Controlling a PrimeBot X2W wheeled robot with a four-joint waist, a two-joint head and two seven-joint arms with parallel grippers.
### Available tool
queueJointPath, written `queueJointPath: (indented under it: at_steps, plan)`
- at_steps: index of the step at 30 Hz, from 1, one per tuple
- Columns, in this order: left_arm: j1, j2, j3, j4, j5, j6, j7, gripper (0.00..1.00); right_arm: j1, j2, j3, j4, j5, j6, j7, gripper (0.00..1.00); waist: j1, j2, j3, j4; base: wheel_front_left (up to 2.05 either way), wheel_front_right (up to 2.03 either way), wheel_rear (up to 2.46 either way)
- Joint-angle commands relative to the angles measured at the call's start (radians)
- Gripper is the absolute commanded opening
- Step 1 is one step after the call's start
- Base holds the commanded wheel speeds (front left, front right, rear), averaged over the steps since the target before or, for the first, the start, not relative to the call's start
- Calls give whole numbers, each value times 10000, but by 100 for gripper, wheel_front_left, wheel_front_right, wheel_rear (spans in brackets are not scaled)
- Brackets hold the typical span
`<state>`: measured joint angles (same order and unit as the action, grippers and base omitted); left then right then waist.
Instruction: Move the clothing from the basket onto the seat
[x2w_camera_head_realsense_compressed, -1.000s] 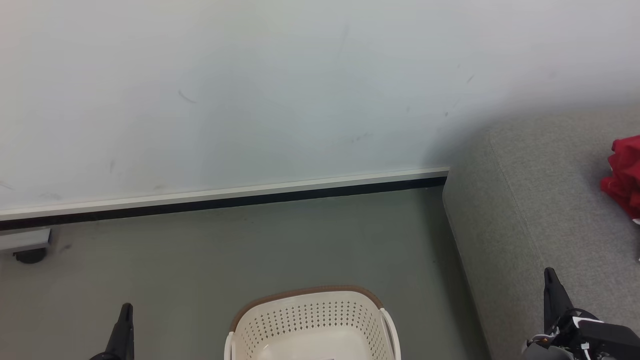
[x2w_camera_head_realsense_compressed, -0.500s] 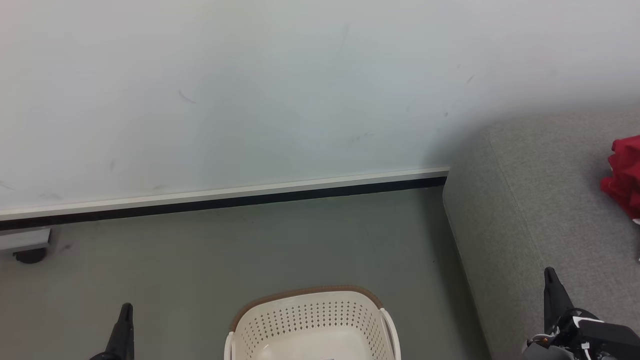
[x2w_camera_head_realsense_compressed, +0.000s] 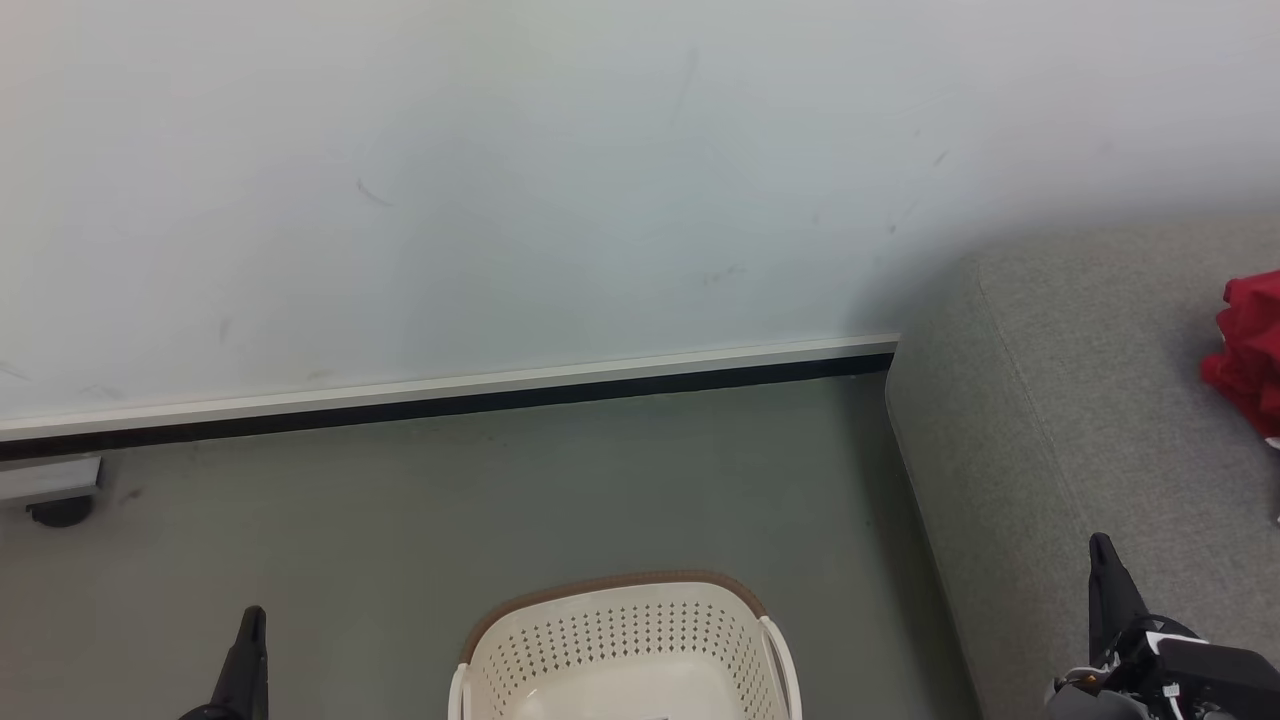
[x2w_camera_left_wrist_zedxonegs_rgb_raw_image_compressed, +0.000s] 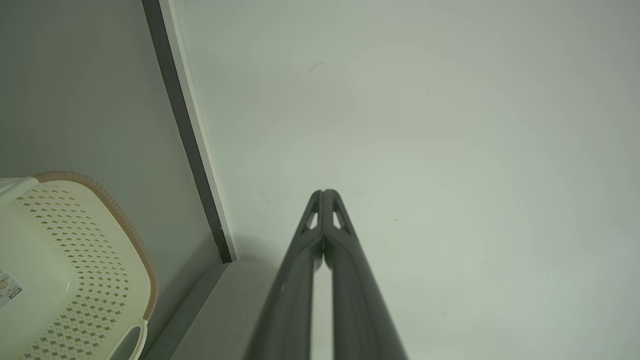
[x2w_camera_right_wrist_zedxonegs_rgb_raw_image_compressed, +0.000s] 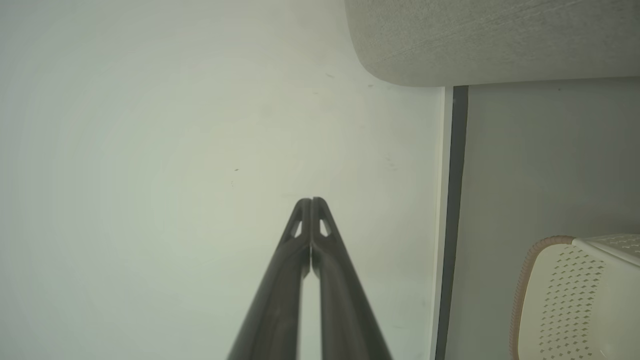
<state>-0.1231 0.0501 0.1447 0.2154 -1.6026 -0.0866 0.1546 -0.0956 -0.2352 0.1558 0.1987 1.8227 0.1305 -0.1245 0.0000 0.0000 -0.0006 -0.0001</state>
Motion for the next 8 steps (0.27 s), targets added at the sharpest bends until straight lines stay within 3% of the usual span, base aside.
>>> queueJointPath:
  at_steps: [1,8]
  plan:
    - [16,2,18,12,-82,-53,31,0,-103,-75,38,-35,95,4,-27,0,0,0,0,0,0,0,0]
    - [16,2,18,11,-82,-53,31,0,-102,-92,69,-41,109,4,-51,0,0,0,0,0,0,0,0]
